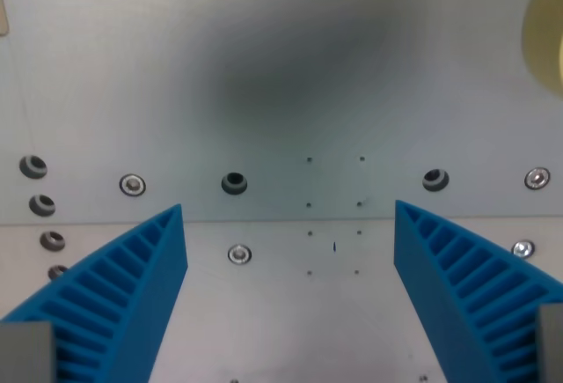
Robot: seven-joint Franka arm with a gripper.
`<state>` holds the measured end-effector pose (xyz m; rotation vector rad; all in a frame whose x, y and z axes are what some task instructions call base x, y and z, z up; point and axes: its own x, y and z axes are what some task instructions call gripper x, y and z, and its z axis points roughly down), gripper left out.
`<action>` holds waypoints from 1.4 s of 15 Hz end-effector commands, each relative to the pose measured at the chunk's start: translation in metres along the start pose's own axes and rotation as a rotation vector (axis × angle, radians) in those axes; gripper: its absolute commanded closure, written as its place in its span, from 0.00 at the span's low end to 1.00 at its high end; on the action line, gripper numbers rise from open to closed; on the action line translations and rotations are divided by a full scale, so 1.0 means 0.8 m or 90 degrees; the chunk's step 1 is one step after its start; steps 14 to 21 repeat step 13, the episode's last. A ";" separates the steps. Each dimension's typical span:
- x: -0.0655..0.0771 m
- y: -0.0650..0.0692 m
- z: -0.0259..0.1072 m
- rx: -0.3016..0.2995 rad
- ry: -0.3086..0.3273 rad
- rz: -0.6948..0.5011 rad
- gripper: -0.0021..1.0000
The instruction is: Move in gripper negative x
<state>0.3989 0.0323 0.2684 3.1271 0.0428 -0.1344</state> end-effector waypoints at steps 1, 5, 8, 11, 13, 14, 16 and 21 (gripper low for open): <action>-0.037 -0.002 -0.007 0.004 0.047 0.001 0.00; -0.062 -0.002 -0.005 0.004 0.047 0.001 0.00; -0.080 -0.002 -0.004 0.004 0.047 0.001 0.00; -0.099 -0.002 -0.002 0.004 0.047 0.001 0.00; -0.112 -0.002 -0.002 0.004 0.047 0.001 0.00; -0.112 -0.002 -0.002 0.004 0.047 0.001 0.00; -0.112 -0.002 -0.002 0.004 0.047 0.001 0.00; -0.112 -0.002 -0.002 0.004 0.047 0.001 0.00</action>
